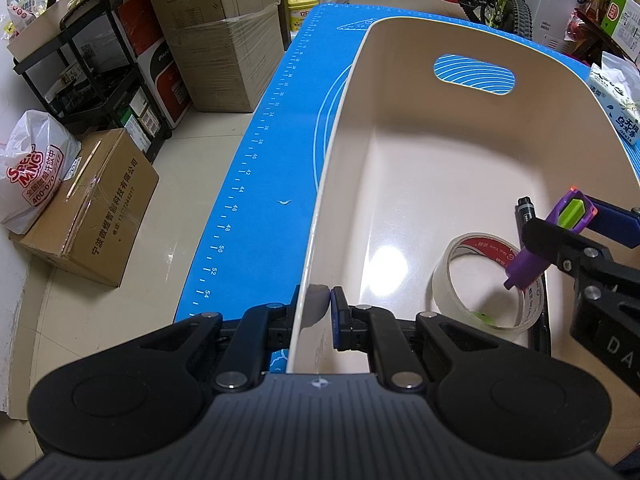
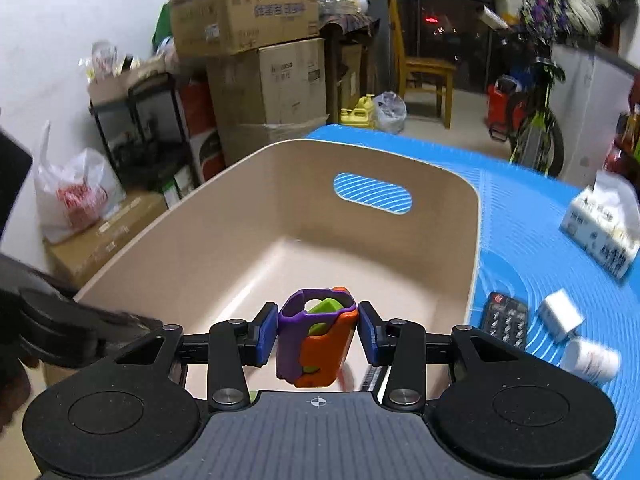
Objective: Organize rigid objects
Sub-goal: 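Carry the toy knife into the beige bin and open the right gripper, then move the right tool to the black TV remote and grasp it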
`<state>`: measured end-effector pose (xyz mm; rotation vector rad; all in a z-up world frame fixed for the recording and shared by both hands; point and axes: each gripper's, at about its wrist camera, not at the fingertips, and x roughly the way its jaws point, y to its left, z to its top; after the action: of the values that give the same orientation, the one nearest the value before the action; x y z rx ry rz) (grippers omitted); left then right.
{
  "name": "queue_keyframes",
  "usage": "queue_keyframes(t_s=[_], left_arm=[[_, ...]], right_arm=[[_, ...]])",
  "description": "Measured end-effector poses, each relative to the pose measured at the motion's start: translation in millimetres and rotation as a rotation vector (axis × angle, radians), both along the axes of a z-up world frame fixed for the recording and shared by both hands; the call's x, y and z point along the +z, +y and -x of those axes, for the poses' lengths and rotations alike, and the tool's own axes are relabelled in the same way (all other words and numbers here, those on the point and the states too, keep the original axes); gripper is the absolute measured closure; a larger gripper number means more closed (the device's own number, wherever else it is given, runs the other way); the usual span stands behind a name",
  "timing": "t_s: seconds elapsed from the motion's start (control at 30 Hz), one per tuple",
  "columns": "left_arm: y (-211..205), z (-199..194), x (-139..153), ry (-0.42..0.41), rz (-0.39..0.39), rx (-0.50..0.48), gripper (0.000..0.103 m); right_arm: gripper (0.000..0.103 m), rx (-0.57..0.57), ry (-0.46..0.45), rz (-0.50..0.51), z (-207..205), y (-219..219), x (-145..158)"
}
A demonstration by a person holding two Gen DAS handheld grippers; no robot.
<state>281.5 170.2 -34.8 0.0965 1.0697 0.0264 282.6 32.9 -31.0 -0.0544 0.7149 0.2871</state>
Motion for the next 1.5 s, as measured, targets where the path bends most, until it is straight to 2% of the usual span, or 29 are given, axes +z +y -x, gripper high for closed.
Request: queue_keyframes(t_s=[0.23, 0.3, 0.37, 0.43, 0.67, 0.9, 1.03, 1.2, 1.3, 1.5], left_arm=[[0, 0, 0, 0.0, -0.003, 0.0, 0.09], [0, 0, 0, -0.001, -0.003, 0.0, 0.089], [0, 0, 1, -0.001, -0.005, -0.001, 0.089], [1, 0, 1, -0.001, -0.004, -0.001, 0.089], [2, 0, 1, -0.001, -0.002, 0.0, 0.089], [2, 0, 0, -0.001, -0.003, 0.0, 0.089], [2, 0, 0, 0.0, -0.003, 0.001, 0.089], [2, 1, 1, -0.001, -0.006, 0.0, 0.089], [3, 1, 1, -0.001, -0.01, -0.001, 0.089], [0, 1, 1, 0.001, -0.022, -0.004, 0.089]], right_arm=[[0.053, 0.022, 0.008, 0.015, 2, 3, 1], [0.052, 0.019, 0.007, -0.011, 3, 0, 3], [0.039, 0.007, 0.01, -0.039, 1, -7, 6], [0.034, -0.007, -0.005, -0.061, 2, -15, 11], [0.031, -0.052, -0.056, -0.105, 7, -57, 35], [0.026, -0.172, -0.111, -0.088, 11, -109, 48], [0.026, -0.262, -0.083, -0.101, 7, -136, 37], [0.026, -0.316, -0.012, -0.059, 0, -149, -1], [0.026, -0.324, 0.029, -0.049, -5, -153, -20], [0.026, -0.297, 0.053, -0.048, -18, -148, -39]])
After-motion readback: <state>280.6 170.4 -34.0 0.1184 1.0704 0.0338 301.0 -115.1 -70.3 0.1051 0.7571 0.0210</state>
